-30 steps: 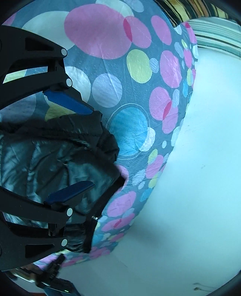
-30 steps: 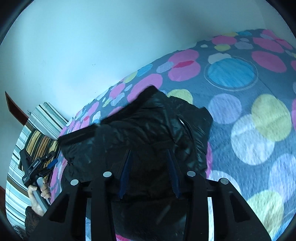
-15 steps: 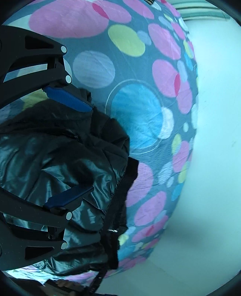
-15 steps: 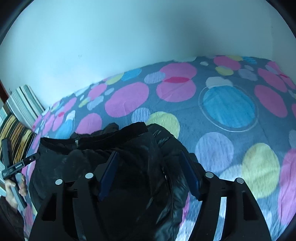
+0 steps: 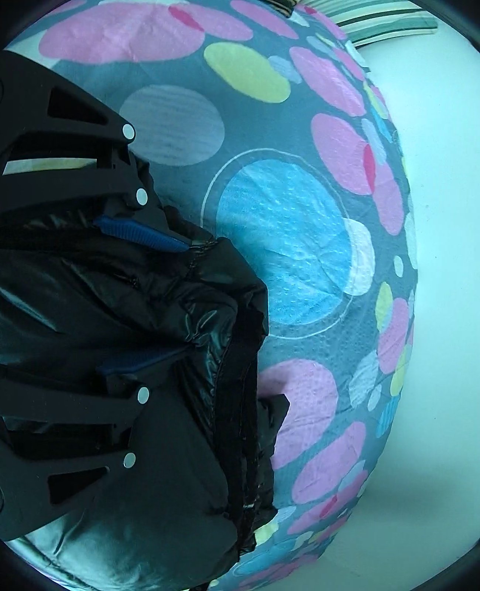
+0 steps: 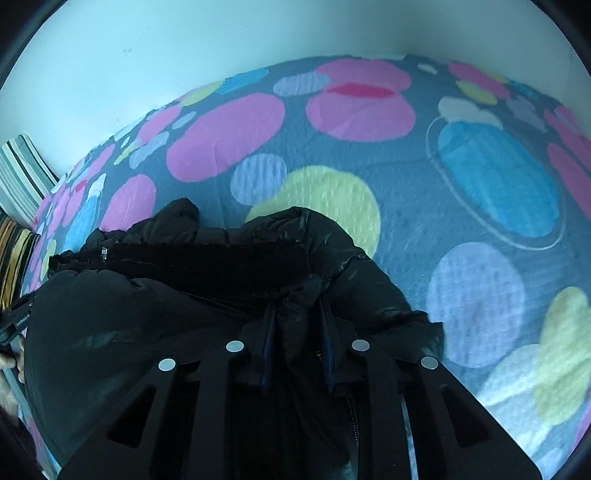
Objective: Fold large clothes
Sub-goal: 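Open both grippers and release the folded jacket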
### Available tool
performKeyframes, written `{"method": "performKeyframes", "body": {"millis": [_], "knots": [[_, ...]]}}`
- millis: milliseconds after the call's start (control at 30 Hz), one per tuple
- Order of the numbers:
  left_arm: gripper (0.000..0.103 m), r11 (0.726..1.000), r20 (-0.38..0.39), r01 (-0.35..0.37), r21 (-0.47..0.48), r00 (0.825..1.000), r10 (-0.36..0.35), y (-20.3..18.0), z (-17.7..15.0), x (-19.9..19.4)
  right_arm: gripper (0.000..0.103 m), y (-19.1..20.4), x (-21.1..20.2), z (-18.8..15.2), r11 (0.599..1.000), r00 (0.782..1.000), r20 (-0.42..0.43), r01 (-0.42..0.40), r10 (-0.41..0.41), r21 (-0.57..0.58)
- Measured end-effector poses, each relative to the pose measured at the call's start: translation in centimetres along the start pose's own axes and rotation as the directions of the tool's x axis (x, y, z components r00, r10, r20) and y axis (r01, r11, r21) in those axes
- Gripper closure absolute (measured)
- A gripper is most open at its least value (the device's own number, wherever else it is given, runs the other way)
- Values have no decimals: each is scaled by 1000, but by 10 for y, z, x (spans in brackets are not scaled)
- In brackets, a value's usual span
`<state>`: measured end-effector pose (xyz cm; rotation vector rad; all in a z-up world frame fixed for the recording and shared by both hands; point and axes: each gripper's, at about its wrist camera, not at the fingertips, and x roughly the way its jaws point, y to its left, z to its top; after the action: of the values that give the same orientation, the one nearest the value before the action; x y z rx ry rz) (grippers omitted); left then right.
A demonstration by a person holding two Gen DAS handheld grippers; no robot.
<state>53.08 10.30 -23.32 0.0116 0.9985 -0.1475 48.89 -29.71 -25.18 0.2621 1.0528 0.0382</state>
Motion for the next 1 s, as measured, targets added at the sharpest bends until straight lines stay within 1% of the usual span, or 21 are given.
{"method": "performKeyframes", "body": {"millis": [167, 333, 400, 433, 533, 600, 667, 700, 800, 967, 1000], "knots": [[49, 999, -1, -26, 20, 1000, 26, -5, -1, 5, 82, -1, 1, -4, 1000, 1000, 23, -2, 2, -1], [48, 999, 9, -38, 15, 999, 38, -5, 1, -6, 81, 0, -5, -4, 1000, 999, 38, -7, 7, -5], [42, 998, 20, -55, 10, 998, 55, -4, -2, -16, 78, 0, -9, -4, 1000, 999, 50, -17, 18, -4], [41, 999, 25, -54, 2, 998, 54, -2, -3, -20, 77, -1, -11, -4, 1000, 998, 54, -20, 20, -3], [33, 999, 43, -26, -21, 999, 27, 4, -12, -40, 68, -2, -24, -5, 999, 997, 70, -32, 31, 12], [26, 999, 54, -20, -31, 998, 22, 8, -21, -53, 51, -4, -35, -7, 998, 995, 89, -53, 50, 29], [24, 998, 60, -2, -56, 998, 5, 15, -32, -66, 42, -6, -52, -13, 996, 991, 115, -69, 64, 47], [22, 998, 62, 12, -68, 998, -7, 17, -37, -70, 38, -7, -60, -18, 996, 990, 126, -75, 68, 52], [21, 991, 81, 55, -123, 996, -46, 29, -63, -92, 34, -15, -87, -41, 993, 986, 150, -87, 75, 78], [19, 979, 92, 78, -189, 994, -62, 39, -107, -117, 33, -36, -116, -88, 978, 984, 148, -120, 95, 169], [17, 975, 95, 76, -207, 994, -58, 40, -115, -121, 33, -42, -122, -102, 969, 984, 147, -134, 104, 207]]}}
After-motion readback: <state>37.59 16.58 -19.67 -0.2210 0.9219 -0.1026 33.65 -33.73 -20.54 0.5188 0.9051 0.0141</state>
